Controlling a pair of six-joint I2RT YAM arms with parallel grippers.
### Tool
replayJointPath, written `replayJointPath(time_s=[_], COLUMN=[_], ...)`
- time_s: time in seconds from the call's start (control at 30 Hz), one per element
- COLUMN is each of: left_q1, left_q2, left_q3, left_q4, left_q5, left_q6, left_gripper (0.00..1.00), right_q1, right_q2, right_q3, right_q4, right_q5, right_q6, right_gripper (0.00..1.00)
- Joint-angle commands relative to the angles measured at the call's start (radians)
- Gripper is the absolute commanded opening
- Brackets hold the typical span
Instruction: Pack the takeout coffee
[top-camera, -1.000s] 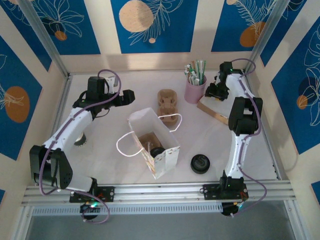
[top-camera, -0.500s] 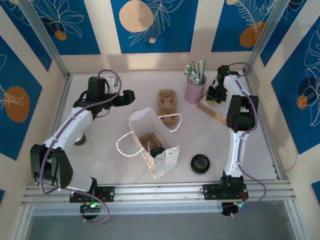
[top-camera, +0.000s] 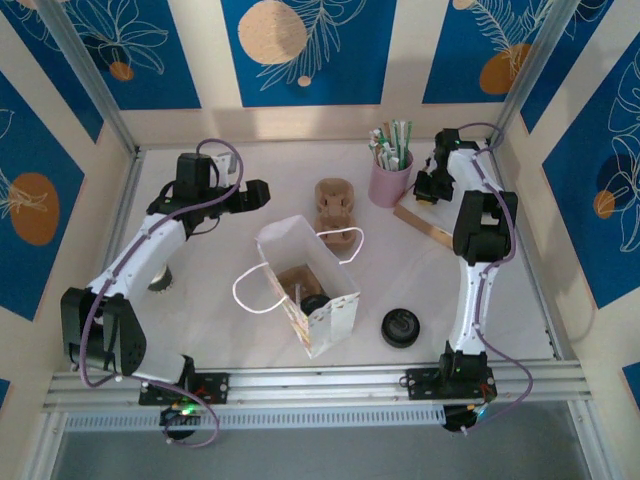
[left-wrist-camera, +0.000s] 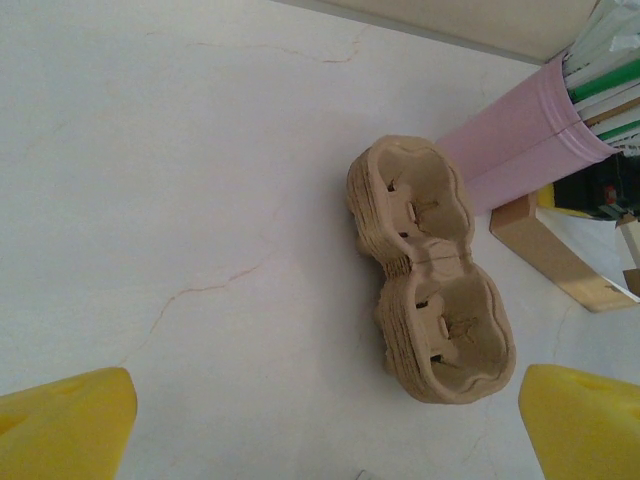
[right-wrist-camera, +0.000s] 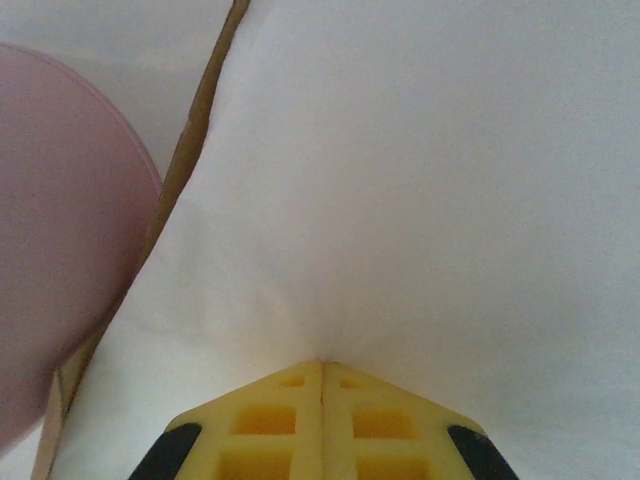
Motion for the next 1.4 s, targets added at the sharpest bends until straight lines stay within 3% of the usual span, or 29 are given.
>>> replayJointPath(time_s=[0.0,0.4,0.77,1.13,1.27,1.37], left_q1=[0.012,0.013,0.013,0.013,0.011,0.011], left_q2=[0.003,-0.002,-0.024,-0.067,-0.072,-0.077], left_q3=[0.031,0.023,0.023,0.022,0.021,0.016], left_q4=[0.022,0.031,0.028,0.009,0.010,0.012], left_q5=[0.028,0.040,0.048,0.056,0.060,0.061], left_q6=[-0.012,-0.021,-0.030,-0.035,-0.039,-0.042], left_gripper=[0.98,0.97,0.97,0.97,0.97,0.97], right_q1=[0.003,0.017,0.024,-0.003,-0.025,-0.020], right_q2=[-0.135,-0.332,-0.555,-0.611,-0.536,-0.520], right_q3=[-0.023,-0.226,-0.224,-0.270,-0.272,-0.349], right_q4=[-0.017,0.001,0.021,0.059,0.033,0.079], right_q5=[0.004,0.038,0.088,-0.070,-0.231,-0.232], right_q6=[0.008,0.020,0.082,0.096,0.086,0.096], right_gripper=[0.00,0.00,0.00,0.00,0.00,0.00])
